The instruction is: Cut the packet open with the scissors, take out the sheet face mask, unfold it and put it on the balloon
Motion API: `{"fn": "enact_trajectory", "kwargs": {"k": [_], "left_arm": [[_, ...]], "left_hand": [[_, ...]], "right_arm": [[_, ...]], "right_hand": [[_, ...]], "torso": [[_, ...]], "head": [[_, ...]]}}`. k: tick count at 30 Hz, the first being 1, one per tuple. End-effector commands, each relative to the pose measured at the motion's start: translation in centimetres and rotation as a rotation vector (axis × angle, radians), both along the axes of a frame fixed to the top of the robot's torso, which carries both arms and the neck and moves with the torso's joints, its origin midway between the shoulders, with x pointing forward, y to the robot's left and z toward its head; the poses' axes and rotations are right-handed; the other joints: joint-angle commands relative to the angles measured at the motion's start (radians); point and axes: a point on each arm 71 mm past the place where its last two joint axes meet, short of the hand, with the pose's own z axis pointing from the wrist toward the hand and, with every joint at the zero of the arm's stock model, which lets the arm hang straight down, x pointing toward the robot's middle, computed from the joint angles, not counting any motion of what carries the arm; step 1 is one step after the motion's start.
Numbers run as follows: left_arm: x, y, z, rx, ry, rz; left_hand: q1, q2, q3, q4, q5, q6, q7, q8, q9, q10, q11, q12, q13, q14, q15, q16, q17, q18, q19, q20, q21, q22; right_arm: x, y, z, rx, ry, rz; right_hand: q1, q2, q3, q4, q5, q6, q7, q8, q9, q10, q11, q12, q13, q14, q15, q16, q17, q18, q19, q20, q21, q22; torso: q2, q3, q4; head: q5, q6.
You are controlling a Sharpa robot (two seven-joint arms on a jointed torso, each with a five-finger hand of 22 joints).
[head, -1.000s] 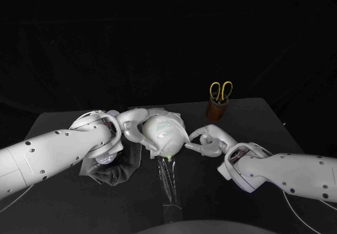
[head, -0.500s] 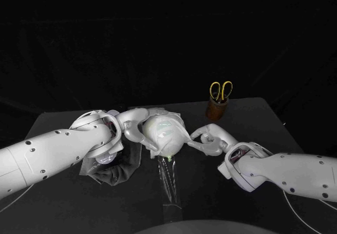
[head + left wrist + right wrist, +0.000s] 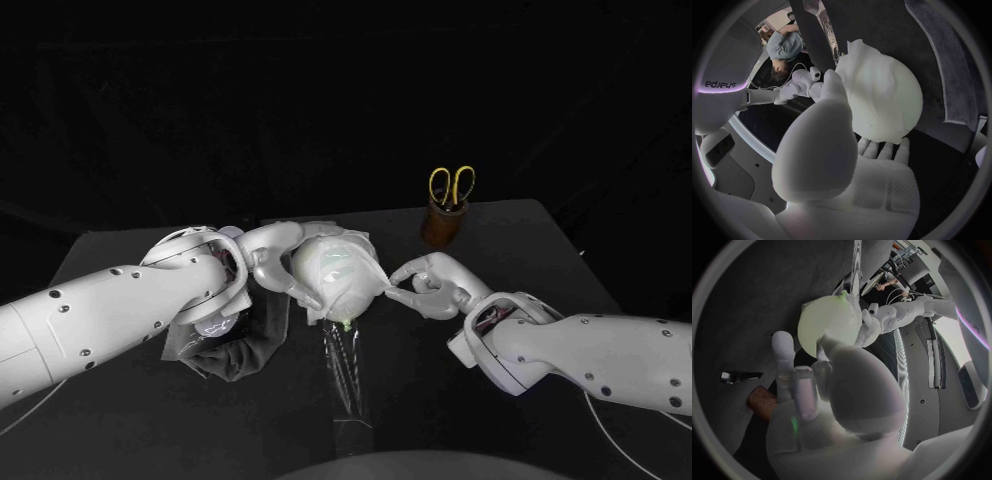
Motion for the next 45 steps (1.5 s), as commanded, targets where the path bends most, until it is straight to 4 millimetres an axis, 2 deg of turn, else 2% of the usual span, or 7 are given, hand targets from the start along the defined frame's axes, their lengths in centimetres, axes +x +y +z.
{"fn": "enact_trajectory", "kwargs": {"k": [1, 14, 45], "left_arm": [[-0.1, -0.1, -0.2, 0.017, 0.016, -0.010], [-0.1, -0.1, -0.2, 0.020, 0.016, -0.008], [0.0, 0.0, -0.4, 0.041, 0.023, 0.000]], "left_hand": [[0.010, -0.003, -0.001, 0.001, -0.002, 0.000, 0.008, 0.002, 0.001, 0.003, 0.005, -0.001, 0.000, 0.002, 0.001, 0.003, 0.001, 0.018, 0.007, -0.001, 0.001, 0.000], [0.010, -0.003, -0.001, 0.001, -0.002, 0.000, 0.008, 0.002, 0.001, 0.003, 0.005, -0.001, 0.000, 0.002, 0.001, 0.003, 0.001, 0.018, 0.007, -0.001, 0.001, 0.000], [0.013, -0.003, -0.004, 0.001, -0.002, -0.004, 0.007, 0.001, 0.000, 0.000, 0.004, -0.002, -0.001, -0.001, 0.000, 0.000, -0.002, 0.018, 0.006, -0.001, 0.000, 0.000]], "right_arm": [[-0.2, 0.1, -0.1, -0.013, 0.015, 0.030], [-0.7, -1.1, -0.6, -0.084, 0.100, 0.038], [-1.7, -2.1, -1.5, -0.154, 0.166, 0.035]], "right_hand": [[0.015, 0.023, 0.008, -0.004, 0.003, 0.006, -0.001, 0.006, 0.001, 0.063, -0.022, 0.007, 0.111, 0.067, -0.007, 0.006, 0.174, -0.008, 0.008, -0.002, 0.006, 0.003], [0.009, 0.018, 0.021, -0.014, 0.003, 0.012, -0.003, 0.010, 0.004, 0.070, -0.024, 0.021, 0.121, 0.072, -0.009, 0.010, 0.185, -0.011, 0.016, -0.004, 0.020, 0.018], [-0.010, 0.008, 0.052, -0.036, 0.003, 0.023, -0.009, 0.017, 0.009, 0.081, -0.030, 0.045, 0.138, 0.085, -0.014, 0.021, 0.213, -0.019, 0.040, -0.008, 0.059, 0.061]], "torso": [[0.000, -0.0001, 0.0014], [0.000, -0.0002, 0.0001], [0.000, 0.0003, 0.0005]], "head": [[-0.001, 0.001], [-0.001, -0.001], [-0.001, 0.005]]}}
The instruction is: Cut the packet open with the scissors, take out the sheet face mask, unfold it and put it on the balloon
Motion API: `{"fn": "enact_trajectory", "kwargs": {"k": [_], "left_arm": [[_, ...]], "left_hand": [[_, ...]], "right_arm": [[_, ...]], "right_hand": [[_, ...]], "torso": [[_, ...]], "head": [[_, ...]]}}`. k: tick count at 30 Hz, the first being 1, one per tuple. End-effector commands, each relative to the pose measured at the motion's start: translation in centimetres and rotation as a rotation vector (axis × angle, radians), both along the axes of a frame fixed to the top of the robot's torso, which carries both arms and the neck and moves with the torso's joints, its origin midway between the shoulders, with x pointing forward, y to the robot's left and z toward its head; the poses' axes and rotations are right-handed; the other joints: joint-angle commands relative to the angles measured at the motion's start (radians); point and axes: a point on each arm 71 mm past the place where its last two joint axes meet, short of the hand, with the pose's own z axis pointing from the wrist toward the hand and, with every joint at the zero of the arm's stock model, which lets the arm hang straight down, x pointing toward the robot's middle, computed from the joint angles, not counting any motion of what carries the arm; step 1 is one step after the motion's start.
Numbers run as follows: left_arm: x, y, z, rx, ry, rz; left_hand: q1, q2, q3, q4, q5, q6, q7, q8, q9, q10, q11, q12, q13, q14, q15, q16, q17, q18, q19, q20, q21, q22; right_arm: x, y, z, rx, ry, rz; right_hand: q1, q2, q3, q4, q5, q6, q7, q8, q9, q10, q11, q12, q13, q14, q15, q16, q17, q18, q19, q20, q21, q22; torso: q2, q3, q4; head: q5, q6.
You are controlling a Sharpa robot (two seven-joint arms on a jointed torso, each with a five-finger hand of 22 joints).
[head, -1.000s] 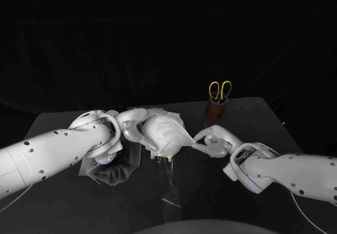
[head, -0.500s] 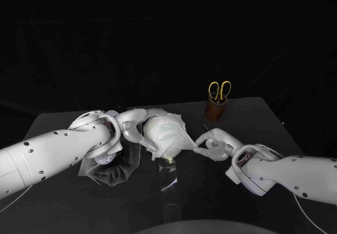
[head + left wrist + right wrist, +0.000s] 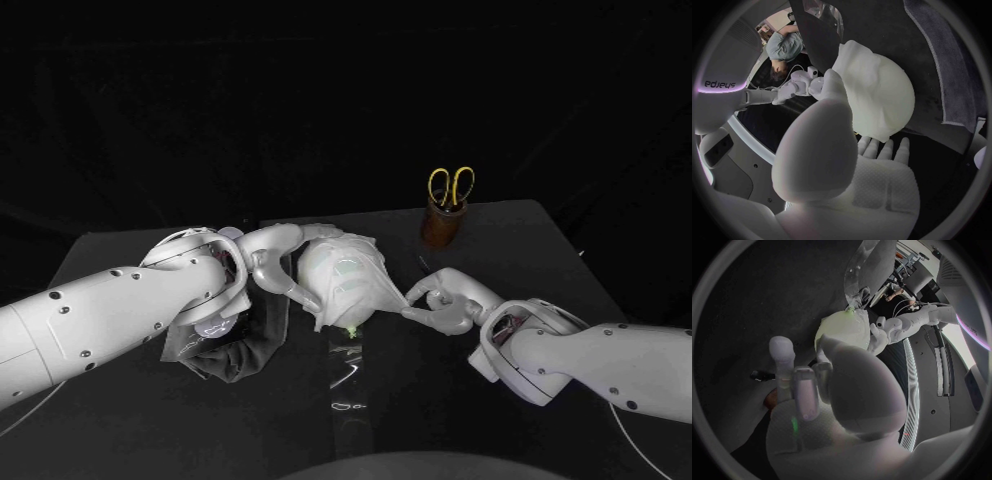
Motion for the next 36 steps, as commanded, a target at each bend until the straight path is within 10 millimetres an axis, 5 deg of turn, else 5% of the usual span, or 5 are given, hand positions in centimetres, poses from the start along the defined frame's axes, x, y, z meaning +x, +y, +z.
{"fn": "enact_trajectory", "kwargs": {"k": [1, 17, 21, 24, 36], "left_arm": [[0.0, 0.0, -0.2, 0.028, 0.015, -0.003], [0.0, 0.0, -0.2, 0.018, 0.004, -0.001], [0.0, 0.1, 0.0, -0.003, -0.002, 0.004], [0.0, 0.3, 0.1, -0.021, -0.005, 0.008], [-0.3, 1.0, 0.6, -0.098, 0.005, 0.022]], "left_hand": [[0.009, 0.001, -0.004, 0.001, -0.002, 0.000, 0.004, 0.001, 0.000, 0.000, 0.004, -0.002, -0.001, -0.001, 0.000, 0.000, -0.001, 0.018, 0.006, -0.001, 0.000, 0.000], [0.009, 0.001, -0.004, 0.001, -0.002, 0.003, 0.003, 0.002, 0.002, 0.002, 0.003, -0.003, -0.001, -0.001, -0.002, 0.000, 0.000, 0.018, 0.005, -0.002, 0.000, -0.001], [0.009, 0.002, -0.003, 0.001, -0.002, 0.007, 0.002, 0.004, 0.003, 0.006, 0.002, -0.002, 0.000, 0.002, -0.002, 0.002, 0.002, 0.018, 0.004, -0.002, -0.001, -0.001], [0.010, 0.002, -0.003, 0.001, -0.002, 0.011, 0.002, 0.006, 0.005, 0.010, 0.002, -0.001, 0.000, 0.005, 0.000, 0.004, 0.004, 0.018, 0.004, -0.002, -0.001, -0.001], [0.011, 0.002, -0.002, 0.001, -0.002, 0.018, 0.003, 0.010, 0.008, 0.017, 0.003, 0.000, 0.001, 0.006, 0.003, 0.004, 0.004, 0.018, 0.004, -0.001, -0.001, -0.001]], "right_arm": [[-0.2, 0.0, -0.5, -0.039, 0.041, 0.032], [-0.2, 0.1, -0.8, -0.028, 0.035, 0.032], [-0.1, 0.2, -0.8, 0.013, 0.033, 0.010], [0.0, 0.1, -0.7, 0.046, 0.028, -0.011], [0.3, -1.2, -0.9, 0.090, 0.034, -0.083]], "right_hand": [[-0.004, 0.002, 0.004, 0.001, 0.005, 0.014, -0.007, 0.007, 0.006, 0.071, -0.019, 0.003, 0.164, 0.084, -0.005, 0.006, 0.212, -0.010, 0.006, 0.000, 0.003, 0.001], [-0.026, -0.002, 0.015, 0.004, 0.004, 0.004, -0.002, 0.002, 0.006, 0.044, -0.015, -0.080, 0.114, 0.054, -0.001, -0.023, 0.142, 0.007, -0.051, 0.000, -0.073, -0.075], [-0.115, -0.093, -0.047, 0.046, 0.007, -0.067, 0.031, -0.036, -0.008, -0.082, 0.013, -0.379, -0.063, -0.048, 0.021, -0.120, -0.054, 0.021, -0.154, 0.011, -0.194, -0.180], [-0.132, -0.176, -0.111, 0.074, 0.001, -0.204, 0.087, -0.112, -0.035, -0.336, 0.069, -0.826, -0.335, -0.336, 0.074, -0.381, -0.417, 0.001, -0.262, 0.045, -0.301, -0.232], [-0.070, -0.190, -0.215, 0.139, 0.004, -0.256, 0.112, -0.135, -0.043, -0.354, 0.092, -0.924, -0.493, -0.435, 0.097, -0.494, -0.561, 0.018, -0.266, 0.088, -0.405, -0.305]], "torso": [[0.000, 0.0004, -0.0001], [0.000, -0.0004, 0.0015], [0.000, -0.0004, 0.0017], [0.001, -0.0006, 0.0009], [0.000, -0.0006, 0.0002]], "head": [[0.002, 0.003], [0.003, 0.009], [0.004, 0.012], [0.004, 0.014], [0.006, 0.015]]}}
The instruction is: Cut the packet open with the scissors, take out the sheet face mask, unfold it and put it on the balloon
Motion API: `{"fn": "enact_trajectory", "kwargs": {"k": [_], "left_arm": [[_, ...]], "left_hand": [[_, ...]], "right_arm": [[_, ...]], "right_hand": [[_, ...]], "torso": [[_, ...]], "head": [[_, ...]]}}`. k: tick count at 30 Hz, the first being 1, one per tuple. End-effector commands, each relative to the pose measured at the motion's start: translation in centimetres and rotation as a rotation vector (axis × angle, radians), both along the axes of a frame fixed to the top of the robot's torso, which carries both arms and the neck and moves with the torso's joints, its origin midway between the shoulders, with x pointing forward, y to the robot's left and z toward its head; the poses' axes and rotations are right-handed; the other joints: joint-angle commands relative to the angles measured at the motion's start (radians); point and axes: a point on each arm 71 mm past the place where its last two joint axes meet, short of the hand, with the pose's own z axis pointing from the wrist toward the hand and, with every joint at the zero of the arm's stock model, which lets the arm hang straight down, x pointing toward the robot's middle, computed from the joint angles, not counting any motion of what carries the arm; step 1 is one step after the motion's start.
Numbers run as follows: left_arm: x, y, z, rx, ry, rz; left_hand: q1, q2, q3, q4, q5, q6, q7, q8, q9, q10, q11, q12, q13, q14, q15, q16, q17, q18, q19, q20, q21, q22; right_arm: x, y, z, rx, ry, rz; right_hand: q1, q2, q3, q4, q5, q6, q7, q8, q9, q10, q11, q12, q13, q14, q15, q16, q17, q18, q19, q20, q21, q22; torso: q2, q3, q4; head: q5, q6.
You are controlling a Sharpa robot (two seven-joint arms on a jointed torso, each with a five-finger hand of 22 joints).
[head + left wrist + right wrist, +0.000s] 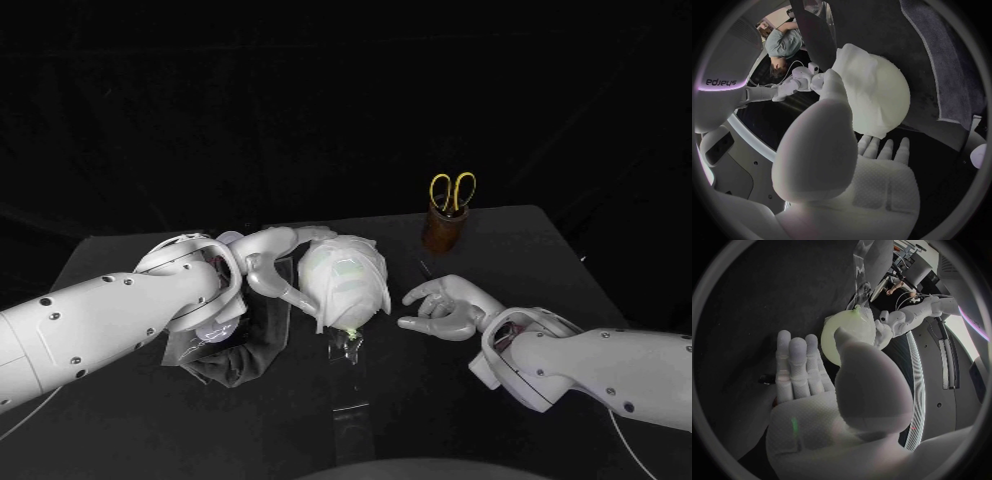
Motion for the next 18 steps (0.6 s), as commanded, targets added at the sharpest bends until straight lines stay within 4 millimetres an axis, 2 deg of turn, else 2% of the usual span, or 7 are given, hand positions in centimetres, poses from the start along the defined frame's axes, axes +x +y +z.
{"fn": "enact_trajectory", "kwargs": {"k": [1, 9, 10, 12, 13, 15, 18], "left_arm": [[-0.3, -0.1, 0.4, -0.073, 0.006, -0.007], [-0.5, 0.6, 0.9, -0.154, 0.040, 0.022], [-0.5, 0.8, 0.9, -0.169, 0.050, 0.028], [-0.7, 1.1, 1.0, -0.187, 0.066, 0.035], [-0.7, 1.3, 1.1, -0.195, 0.075, 0.039], [-0.9, 1.6, 1.2, -0.213, 0.091, 0.045], [-1.2, 2.2, 1.4, -0.259, 0.125, 0.064]], "left_hand": [[0.011, 0.002, -0.002, 0.001, -0.002, 0.008, 0.001, 0.007, 0.002, 0.009, 0.003, 0.000, 0.001, 0.006, 0.003, 0.005, 0.001, 0.018, 0.005, -0.001, -0.001, -0.001], [0.012, 0.002, -0.001, 0.001, -0.002, 0.010, 0.002, 0.008, 0.002, 0.011, 0.004, 0.000, 0.001, 0.006, 0.005, 0.005, 0.001, 0.017, 0.004, 0.000, -0.001, -0.001], [0.013, 0.002, 0.001, 0.001, -0.002, 0.010, 0.002, 0.008, 0.002, 0.011, 0.004, 0.000, 0.001, 0.007, 0.005, 0.005, 0.001, 0.017, 0.004, 0.000, -0.001, -0.001], [0.014, 0.002, 0.001, 0.001, -0.002, 0.010, 0.003, 0.008, 0.003, 0.011, 0.005, 0.000, 0.001, 0.007, 0.006, 0.005, 0.001, 0.017, 0.005, 0.000, -0.001, -0.001], [0.014, 0.002, 0.001, 0.001, -0.002, 0.010, 0.003, 0.008, 0.003, 0.011, 0.005, 0.000, 0.001, 0.007, 0.006, 0.005, 0.001, 0.017, 0.005, 0.000, -0.001, -0.001], [0.015, 0.002, 0.001, 0.001, -0.002, 0.010, 0.004, 0.008, 0.003, 0.012, 0.006, 0.000, 0.001, 0.006, 0.007, 0.004, 0.001, 0.017, 0.005, 0.000, -0.001, -0.001], [0.015, 0.002, 0.001, 0.001, -0.002, 0.010, 0.004, 0.008, 0.002, 0.011, 0.007, 0.000, 0.001, 0.006, 0.008, 0.004, 0.001, 0.017, 0.004, 0.000, -0.001, -0.001]], "right_arm": [[0.1, -0.5, 0.1, 0.030, -0.008, -0.028], [0.0, -1.1, 0.5, 0.022, -0.061, -0.028], [-0.1, -0.9, 0.8, 0.018, -0.090, -0.009], [-0.2, -0.6, 1.2, 0.010, -0.136, 0.024], [-0.3, -0.4, 1.4, 0.005, -0.158, 0.040], [-0.5, -0.1, 1.7, -0.002, -0.190, 0.066], [-0.6, 0.2, 2.1, -0.008, -0.238, 0.095]], "right_hand": [[0.023, 0.003, -0.018, 0.006, -0.002, 0.000, -0.001, -0.002, 0.001, 0.009, 0.003, -0.007, -0.018, -0.003, 0.000, -0.007, -0.006, 0.008, 0.006, 0.009, -0.012, -0.007], [0.055, 0.021, -0.036, 0.012, -0.001, 0.009, -0.005, 0.005, 0.004, 0.022, -0.002, -0.006, -0.045, 0.004, -0.003, -0.004, -0.016, 0.016, 0.020, 0.014, -0.023, -0.018], [0.083, 0.036, -0.027, 0.000, 0.002, 0.037, -0.017, 0.021, 0.010, 0.057, -0.013, 0.017, -0.040, 0.052, -0.012, 0.037, 0.026, 0.021, 0.039, 0.011, -0.014, -0.014], [0.111, 0.049, -0.026, -0.011, 0.000, 0.076, -0.032, 0.042, 0.016, 0.103, -0.030, 0.058, -0.026, 0.179, -0.030, 0.156, 0.176, 0.024, 0.082, -0.003, 0.013, -0.002], [0.124, 0.061, -0.028, -0.014, 0.002, 0.120, -0.045, 0.063, 0.021, 0.156, -0.043, 0.166, 0.045, 0.265, -0.042, 0.243, 0.299, 0.023, 0.111, -0.015, 0.034, 0.010], [0.128, 0.065, -0.034, -0.014, 0.000, 0.145, -0.056, 0.070, 0.019, 0.206, -0.053, 0.295, 0.138, 0.317, -0.053, 0.298, 0.375, 0.023, 0.135, -0.028, 0.057, 0.023], [0.136, 0.073, -0.045, -0.012, 0.001, 0.158, -0.060, 0.063, 0.005, 0.248, -0.058, 0.461, 0.264, 0.368, -0.060, 0.357, 0.464, 0.019, 0.155, -0.040, 0.087, 0.046]], "torso": [[-0.001, 0.0005, -0.0008], [-0.001, 0.0006, -0.0008], [-0.001, 0.0010, -0.0008], [-0.001, 0.0014, -0.0007], [-0.001, 0.0014, -0.0007], [0.000, 0.0017, -0.0022], [0.000, 0.0002, -0.0012]], "head": [[0.002, 0.000], [0.002, -0.001], [0.002, -0.001], [0.002, -0.001], [0.002, -0.001], [0.002, -0.002], [0.004, 0.002]]}}
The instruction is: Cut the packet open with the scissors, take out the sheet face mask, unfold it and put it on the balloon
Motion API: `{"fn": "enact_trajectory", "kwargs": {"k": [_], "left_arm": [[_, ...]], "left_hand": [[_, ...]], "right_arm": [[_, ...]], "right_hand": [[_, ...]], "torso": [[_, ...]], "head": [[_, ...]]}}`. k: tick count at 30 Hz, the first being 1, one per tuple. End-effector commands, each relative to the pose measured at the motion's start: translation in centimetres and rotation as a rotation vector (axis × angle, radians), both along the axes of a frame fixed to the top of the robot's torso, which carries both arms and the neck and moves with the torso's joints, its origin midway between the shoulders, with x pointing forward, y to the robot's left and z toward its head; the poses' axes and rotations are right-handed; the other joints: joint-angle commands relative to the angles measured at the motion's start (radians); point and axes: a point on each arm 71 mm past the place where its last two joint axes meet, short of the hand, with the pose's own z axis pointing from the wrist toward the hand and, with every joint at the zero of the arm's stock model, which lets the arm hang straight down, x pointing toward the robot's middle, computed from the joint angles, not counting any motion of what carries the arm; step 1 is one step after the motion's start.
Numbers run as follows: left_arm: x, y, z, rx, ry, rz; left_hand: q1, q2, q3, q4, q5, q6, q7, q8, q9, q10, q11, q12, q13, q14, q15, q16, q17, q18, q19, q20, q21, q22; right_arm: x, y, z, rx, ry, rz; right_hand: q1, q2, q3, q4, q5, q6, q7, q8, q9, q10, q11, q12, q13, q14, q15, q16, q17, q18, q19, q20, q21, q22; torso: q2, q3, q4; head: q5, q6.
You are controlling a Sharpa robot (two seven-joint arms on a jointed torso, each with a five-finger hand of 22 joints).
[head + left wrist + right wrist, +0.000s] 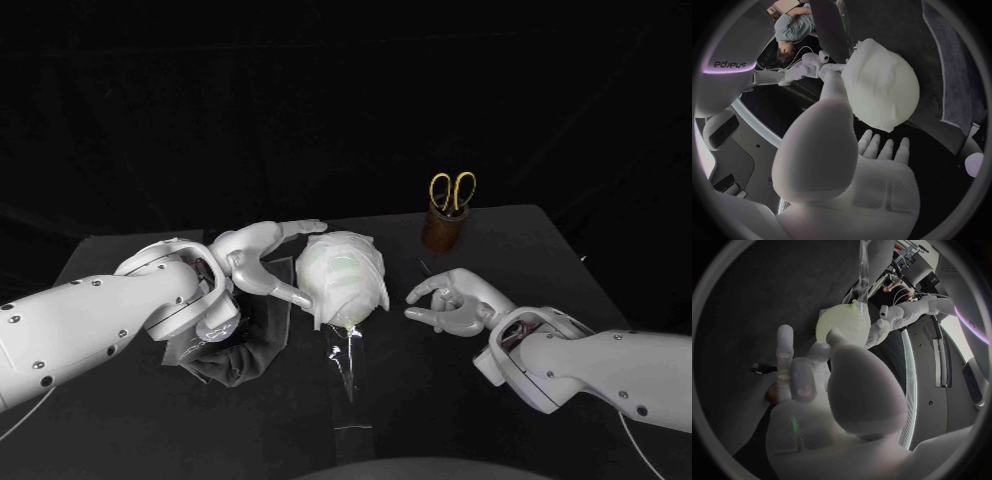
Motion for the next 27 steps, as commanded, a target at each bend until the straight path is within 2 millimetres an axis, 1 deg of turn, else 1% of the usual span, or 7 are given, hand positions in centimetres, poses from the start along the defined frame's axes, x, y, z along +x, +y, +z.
{"fn": "enact_trajectory", "kwargs": {"k": [1, 12, 17, 18, 21, 23, 27], "left_arm": [[-0.3, 0.5, 0.6, -0.129, 0.064, 0.029], [-0.1, 3.8, 1.3, -0.420, 0.215, 0.192], [0.1, 5.3, 1.4, -0.542, 0.263, 0.277], [0.1, 5.5, 1.5, -0.567, 0.271, 0.293], [0.2, 6.2, 1.5, -0.650, 0.298, 0.341], [0.3, 6.6, 1.6, -0.715, 0.315, 0.374], [0.5, 7.0, 1.6, -0.793, 0.328, 0.421]], "left_hand": [[0.012, -0.002, 0.001, 0.001, -0.002, 0.008, 0.003, 0.002, -0.001, 0.005, 0.001, 0.000, 0.001, 0.002, 0.005, 0.004, 0.001, 0.017, 0.004, 0.000, -0.001, -0.001], [0.029, 0.000, 0.020, 0.001, -0.001, 0.020, 0.018, 0.008, 0.004, 0.026, 0.018, 0.004, 0.004, 0.013, 0.026, 0.011, 0.008, 0.014, 0.006, 0.004, -0.001, -0.001], [0.046, 0.004, 0.051, 0.001, 0.000, 0.075, 0.063, 0.035, 0.022, 0.105, 0.065, 0.024, 0.015, 0.099, 0.100, 0.065, 0.050, 0.013, 0.077, 0.008, 0.037, 0.015], [0.049, 0.012, 0.086, 0.006, 0.001, 0.143, 0.103, 0.068, 0.043, 0.189, 0.108, 0.047, 0.026, 0.188, 0.132, 0.116, 0.083, 0.012, 0.168, 0.007, 0.084, 0.035], [0.049, 0.016, 0.095, 0.001, 0.000, 0.160, 0.103, 0.076, 0.049, 0.203, 0.110, 0.050, 0.028, 0.206, 0.131, 0.126, 0.091, 0.011, 0.187, 0.007, 0.094, 0.039], [0.030, 0.166, 0.224, -0.055, -0.012, 0.435, 0.107, 0.213, 0.129, 0.522, 0.134, 0.144, 0.069, 0.450, 0.087, 0.259, 0.172, 0.017, 0.336, 0.004, 0.167, 0.069], [0.035, 0.207, 0.247, -0.017, -0.006, 0.486, 0.103, 0.231, 0.136, 0.653, 0.169, 0.167, 0.069, 0.606, 0.041, 0.319, 0.200, 0.033, 0.455, 0.001, 0.219, 0.086]], "right_arm": [[-0.2, 0.5, 1.0, -0.023, -0.145, 0.075], [1.7, -0.7, 1.8, 0.232, -0.024, -0.083], [3.3, -1.0, 2.8, 0.329, -0.017, -0.108], [3.7, -1.0, 3.0, 0.345, -0.019, -0.111], [4.9, -1.1, 3.6, 0.387, -0.030, -0.112], [6.0, -0.8, 4.1, 0.416, -0.044, -0.101], [7.6, -0.1, 5.1, 0.447, -0.074, -0.065]], "right_hand": [[0.013, 0.007, -0.013, 0.001, 0.001, 0.005, 0.001, -0.008, -0.012, 0.018, -0.002, 0.086, 0.068, 0.024, -0.004, 0.029, 0.043, 0.004, 0.010, -0.003, 0.018, 0.015], [0.067, 0.022, 0.027, 0.014, 0.000, -0.029, 0.036, -0.057, -0.051, -0.234, 0.031, -0.356, -0.281, -0.327, 0.030, -0.351, -0.472, -0.003, -0.109, 0.025, -0.084, -0.029], [0.088, 0.020, 0.061, 0.022, 0.005, -0.025, 0.040, -0.066, -0.060, -0.242, 0.044, -0.473, -0.420, -0.357, 0.043, -0.500, -0.559, 0.001, -0.143, 0.045, -0.157, -0.079], [0.092, 0.024, 0.080, 0.026, 0.004, -0.015, 0.045, -0.066, -0.061, -0.259, 0.049, -0.533, -0.484, -0.376, 0.051, -0.569, -0.598, -0.001, -0.157, 0.054, -0.187, -0.101], [0.091, 0.024, 0.104, 0.026, 0.000, -0.014, 0.053, -0.074, -0.065, -0.234, 0.061, -0.588, -0.563, -0.377, 0.062, -0.664, -0.653, 0.000, -0.180, 0.066, -0.230, -0.131], [0.070, 0.017, 0.135, 0.023, 0.002, -0.008, 0.061, -0.084, -0.069, -0.216, 0.068, -0.667, -0.673, -0.366, 0.081, -0.815, -0.733, 0.003, -0.191, 0.087, -0.287, -0.177], [0.056, 0.016, 0.160, 0.022, 0.002, -0.016, 0.071, -0.100, -0.075, -0.217, 0.084, -0.717, -0.753, -0.380, 0.100, -0.918, -0.781, 0.003, -0.207, 0.105, -0.340, -0.219]], "torso": [[0.001, -0.0008, 0.0015], [-0.001, -0.0019, 0.0036], [-0.005, -0.0057, 0.0044], [-0.006, -0.0063, 0.0044], [-0.009, -0.0103, 0.0049], [-0.014, -0.0147, 0.0052], [-0.021, -0.0215, 0.0025]], "head": [[0.002, 0.005], [0.014, 0.031], [0.020, 0.047], [0.021, 0.051], [0.021, 0.062], [0.024, 0.070], [0.033, 0.086]]}}
